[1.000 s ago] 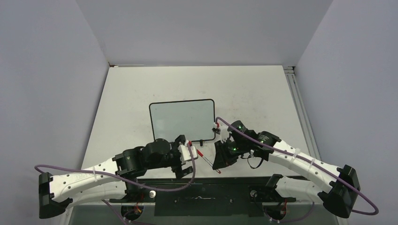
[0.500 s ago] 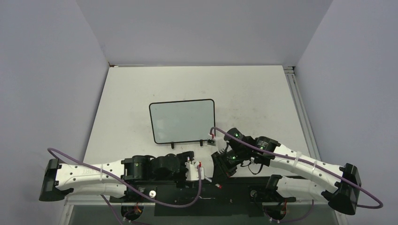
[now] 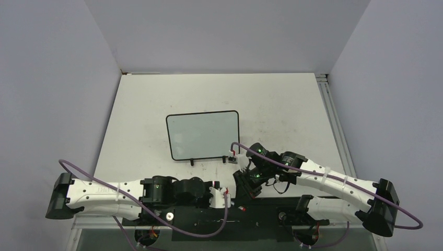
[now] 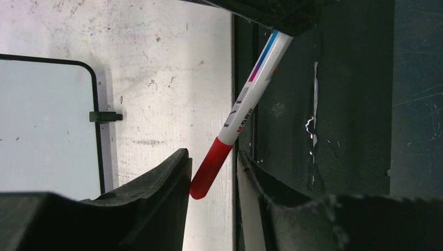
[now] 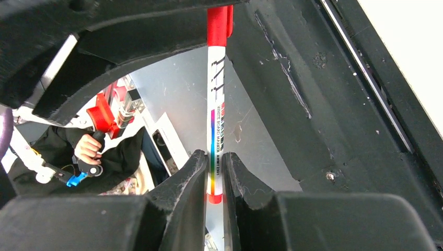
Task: Write a sentence on the whiteboard
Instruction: Pass from the right arm to the left, then pass from the left arm to the right
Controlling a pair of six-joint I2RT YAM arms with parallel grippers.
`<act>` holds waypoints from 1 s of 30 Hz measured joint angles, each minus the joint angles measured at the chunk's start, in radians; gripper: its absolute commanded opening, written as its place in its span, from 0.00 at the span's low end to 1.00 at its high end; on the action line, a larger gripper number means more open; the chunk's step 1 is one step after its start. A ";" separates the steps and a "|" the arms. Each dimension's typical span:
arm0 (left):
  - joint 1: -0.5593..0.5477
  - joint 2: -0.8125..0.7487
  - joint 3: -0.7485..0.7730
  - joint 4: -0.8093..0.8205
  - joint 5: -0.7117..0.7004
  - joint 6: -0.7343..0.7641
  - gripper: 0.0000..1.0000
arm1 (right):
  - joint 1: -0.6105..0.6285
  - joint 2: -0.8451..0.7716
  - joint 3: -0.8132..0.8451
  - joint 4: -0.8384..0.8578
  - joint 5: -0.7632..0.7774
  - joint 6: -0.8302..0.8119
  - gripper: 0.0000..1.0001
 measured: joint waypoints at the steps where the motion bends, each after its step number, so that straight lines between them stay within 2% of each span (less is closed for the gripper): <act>1: -0.002 0.010 0.000 0.000 0.000 -0.001 0.33 | 0.000 0.002 0.000 0.000 -0.002 0.000 0.05; 6: -0.010 0.051 0.006 -0.003 -0.004 -0.008 0.25 | 0.000 0.017 0.002 -0.003 -0.008 -0.002 0.05; 9: -0.015 0.054 0.011 -0.012 -0.003 -0.013 0.13 | 0.000 0.027 0.006 -0.006 -0.014 -0.006 0.05; 11: -0.021 0.055 0.011 -0.031 0.008 -0.013 0.00 | -0.001 0.028 0.009 -0.006 -0.013 -0.008 0.05; 12: -0.027 0.055 0.011 -0.043 0.020 -0.012 0.00 | -0.004 0.028 0.013 -0.005 -0.010 -0.009 0.07; 15: -0.037 0.055 0.011 -0.060 0.033 -0.016 0.00 | -0.005 0.029 0.025 -0.001 0.001 -0.011 0.26; 17: -0.037 0.055 0.011 -0.061 0.026 -0.027 0.00 | -0.005 0.029 0.025 -0.001 0.013 -0.007 0.57; 18: -0.036 0.055 0.012 -0.058 0.013 -0.035 0.00 | -0.005 0.028 0.025 0.002 0.016 -0.001 0.70; 20: -0.030 0.054 0.017 -0.052 -0.010 -0.053 0.00 | -0.003 0.019 0.024 0.008 0.031 0.011 0.83; 24: -0.014 0.043 0.018 -0.044 -0.039 -0.080 0.00 | -0.003 -0.048 0.021 0.021 0.089 0.030 0.95; 30: 0.061 0.027 0.018 -0.044 -0.016 -0.100 0.00 | 0.004 -0.169 -0.014 0.090 0.220 0.088 0.96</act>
